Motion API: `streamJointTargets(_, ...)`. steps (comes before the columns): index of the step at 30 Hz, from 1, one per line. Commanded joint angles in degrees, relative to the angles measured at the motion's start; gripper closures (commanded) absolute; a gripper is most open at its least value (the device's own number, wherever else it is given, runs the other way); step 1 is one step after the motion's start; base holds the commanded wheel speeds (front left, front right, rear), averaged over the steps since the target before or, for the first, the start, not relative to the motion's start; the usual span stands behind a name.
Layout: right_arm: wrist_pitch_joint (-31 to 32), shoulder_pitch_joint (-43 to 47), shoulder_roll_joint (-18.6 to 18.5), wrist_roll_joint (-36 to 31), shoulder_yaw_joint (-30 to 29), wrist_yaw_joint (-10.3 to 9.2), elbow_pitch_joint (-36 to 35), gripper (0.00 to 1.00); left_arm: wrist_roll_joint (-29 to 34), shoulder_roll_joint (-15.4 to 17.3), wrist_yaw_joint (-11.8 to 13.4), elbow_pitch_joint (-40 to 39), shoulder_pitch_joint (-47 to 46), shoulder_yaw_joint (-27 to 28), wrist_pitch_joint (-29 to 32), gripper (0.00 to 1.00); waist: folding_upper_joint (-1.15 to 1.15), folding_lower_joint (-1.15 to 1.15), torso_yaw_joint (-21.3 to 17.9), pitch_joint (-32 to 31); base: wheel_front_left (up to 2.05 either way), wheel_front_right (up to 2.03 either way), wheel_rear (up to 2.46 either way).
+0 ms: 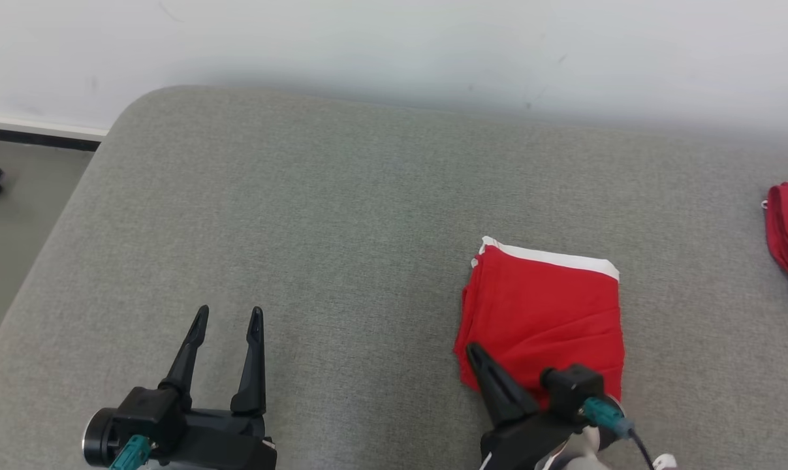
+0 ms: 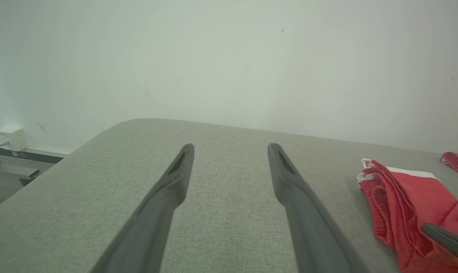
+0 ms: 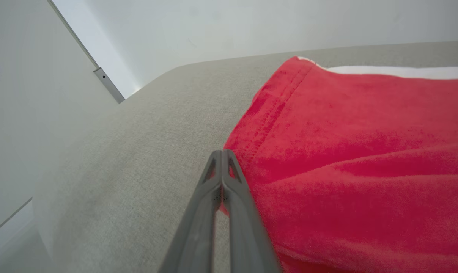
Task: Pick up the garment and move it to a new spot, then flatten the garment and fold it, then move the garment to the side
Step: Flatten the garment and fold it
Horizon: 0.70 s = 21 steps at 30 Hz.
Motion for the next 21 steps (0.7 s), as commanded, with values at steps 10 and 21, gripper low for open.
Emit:
streamJointTargets(10, -0.2, 2.4, -1.6, -2.6, -8.1, -0.16, -11.3, 1.0, 1.0, 0.5, 0.1, -0.6, 0.7, 1.2, -0.2, 0.0, 0.0, 0.0, -5.3, -0.9, 0.0, 0.0, 0.0)
streamJointTargets(21, -0.2, 7.8, -2.8, -6.2, -18.3, -0.16, -18.5, 1.0, 1.8, 1.4, 0.1, -1.4, 2.7, 4.6, -0.2, 0.0, 0.0, 0.0, -12.4, -2.6, 0.0, 0.0, 0.0)
